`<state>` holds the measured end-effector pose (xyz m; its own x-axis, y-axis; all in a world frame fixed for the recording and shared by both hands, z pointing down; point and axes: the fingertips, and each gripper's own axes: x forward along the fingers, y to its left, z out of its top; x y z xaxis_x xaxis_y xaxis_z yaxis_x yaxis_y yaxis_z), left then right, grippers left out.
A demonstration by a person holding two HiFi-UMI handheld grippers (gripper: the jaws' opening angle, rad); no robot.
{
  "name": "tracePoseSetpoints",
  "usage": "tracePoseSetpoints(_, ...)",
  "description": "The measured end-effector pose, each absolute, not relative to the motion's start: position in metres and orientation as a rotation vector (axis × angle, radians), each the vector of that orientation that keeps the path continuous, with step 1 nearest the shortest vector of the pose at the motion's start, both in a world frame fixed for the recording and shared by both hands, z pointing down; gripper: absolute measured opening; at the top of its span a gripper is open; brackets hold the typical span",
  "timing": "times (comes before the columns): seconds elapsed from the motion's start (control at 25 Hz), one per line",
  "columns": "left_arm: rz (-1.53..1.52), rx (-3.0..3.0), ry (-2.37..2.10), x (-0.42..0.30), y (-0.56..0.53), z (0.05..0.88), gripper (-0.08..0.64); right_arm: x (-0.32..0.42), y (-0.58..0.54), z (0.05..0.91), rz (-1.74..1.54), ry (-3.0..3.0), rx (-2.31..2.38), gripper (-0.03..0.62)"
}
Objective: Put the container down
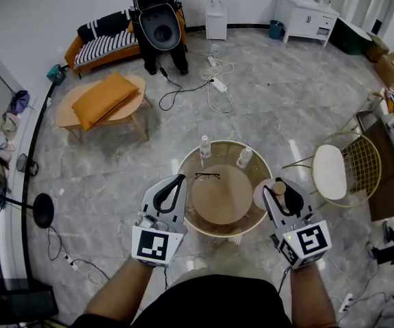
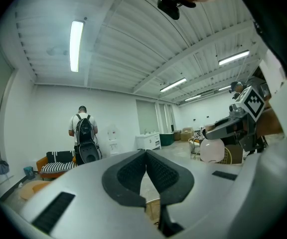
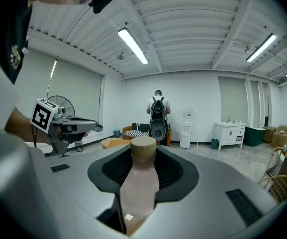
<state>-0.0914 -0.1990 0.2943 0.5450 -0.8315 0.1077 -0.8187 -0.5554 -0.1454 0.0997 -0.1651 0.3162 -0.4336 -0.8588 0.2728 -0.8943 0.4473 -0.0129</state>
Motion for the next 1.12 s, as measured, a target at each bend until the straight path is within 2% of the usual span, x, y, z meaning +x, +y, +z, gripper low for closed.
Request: tracePoseSetpoints(1.12,-0.324,-2.734,1.490,-0.052,-0.248,0.352,0.015,0.130,-0.219,0.414,0.400,-2.395,1.372,0.152)
